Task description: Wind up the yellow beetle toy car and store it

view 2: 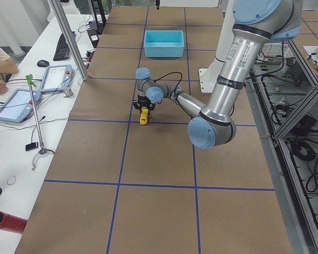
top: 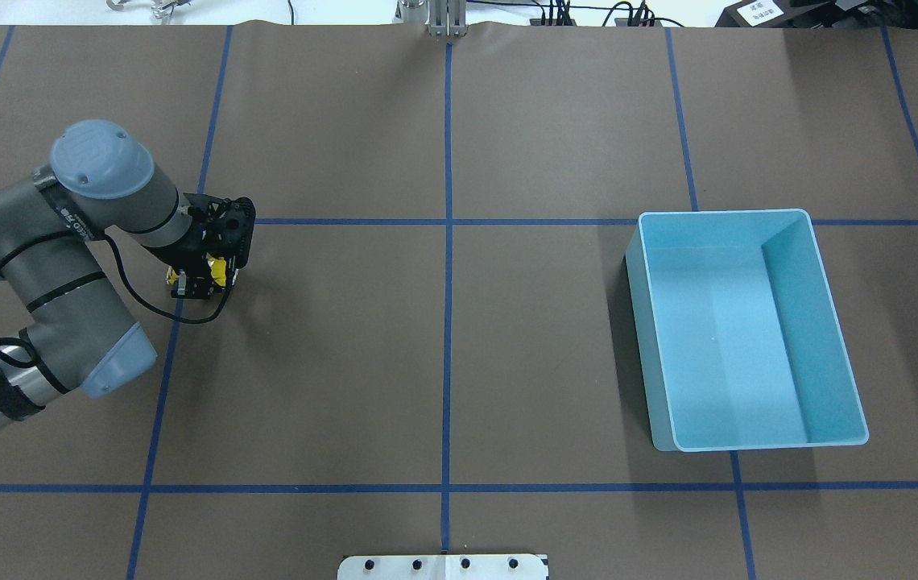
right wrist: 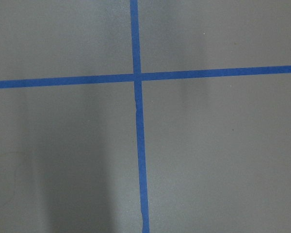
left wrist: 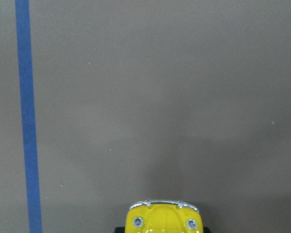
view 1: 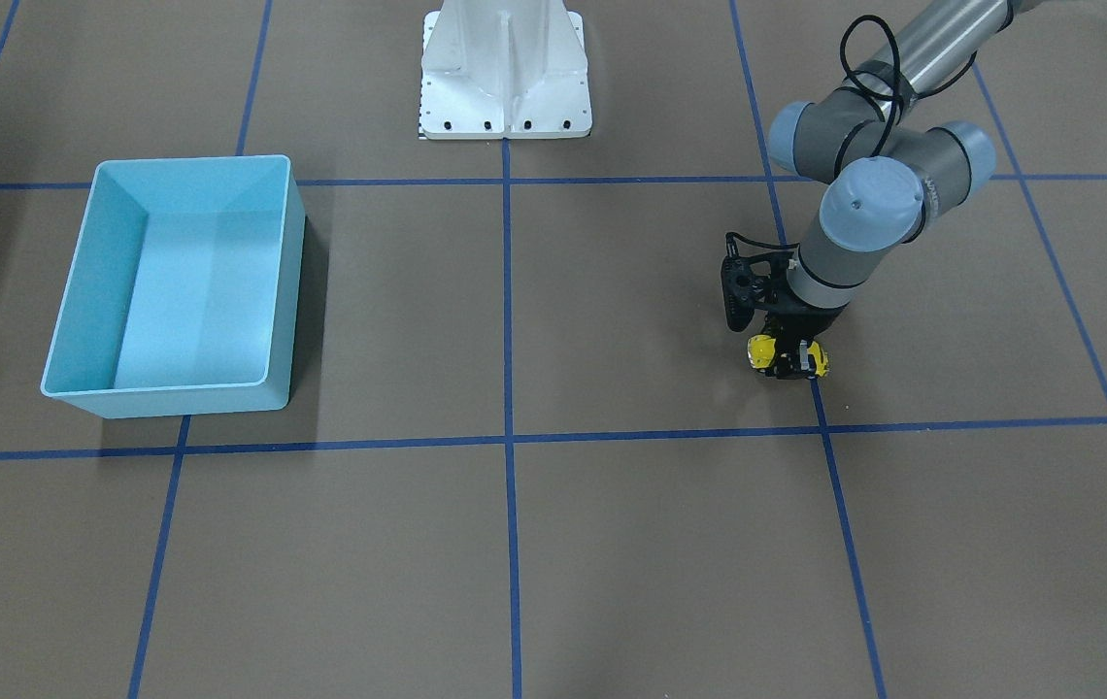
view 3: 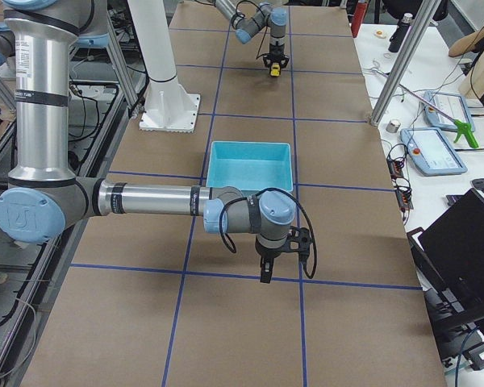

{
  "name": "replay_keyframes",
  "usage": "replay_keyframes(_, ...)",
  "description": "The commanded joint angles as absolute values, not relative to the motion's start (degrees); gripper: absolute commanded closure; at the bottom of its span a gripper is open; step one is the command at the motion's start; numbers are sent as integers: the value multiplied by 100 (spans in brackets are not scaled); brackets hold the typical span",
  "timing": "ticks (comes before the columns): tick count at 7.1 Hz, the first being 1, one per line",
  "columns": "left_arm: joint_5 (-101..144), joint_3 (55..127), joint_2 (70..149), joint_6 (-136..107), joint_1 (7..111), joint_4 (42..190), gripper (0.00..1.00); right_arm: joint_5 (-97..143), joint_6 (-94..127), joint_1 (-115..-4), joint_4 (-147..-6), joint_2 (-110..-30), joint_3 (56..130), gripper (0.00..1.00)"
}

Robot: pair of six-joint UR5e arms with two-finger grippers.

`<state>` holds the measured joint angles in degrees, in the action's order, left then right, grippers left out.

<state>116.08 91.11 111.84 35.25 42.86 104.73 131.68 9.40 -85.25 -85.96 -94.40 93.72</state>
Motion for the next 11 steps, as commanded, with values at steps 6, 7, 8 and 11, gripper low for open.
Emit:
replay_keyframes(6, 11716, 9132, 10784, 3577, 4342, 11021, 94, 13166, 940, -8525, -8596, -9439, 9369, 0)
replay_keyframes(7, 11803, 9132, 10749, 3586, 4359, 11030, 94, 13166, 940, -8525, -8596, -9439, 9369, 0)
replay_keyframes(8, 11821, 9132, 10688, 3595, 4368, 11143, 94, 13166, 940, -8525, -8596, -9439, 9369, 0)
replay_keyframes(11, 11830, 9132, 10538, 3603, 4403, 11363, 94, 13166, 940, -8525, -8596, -9439, 9360, 0)
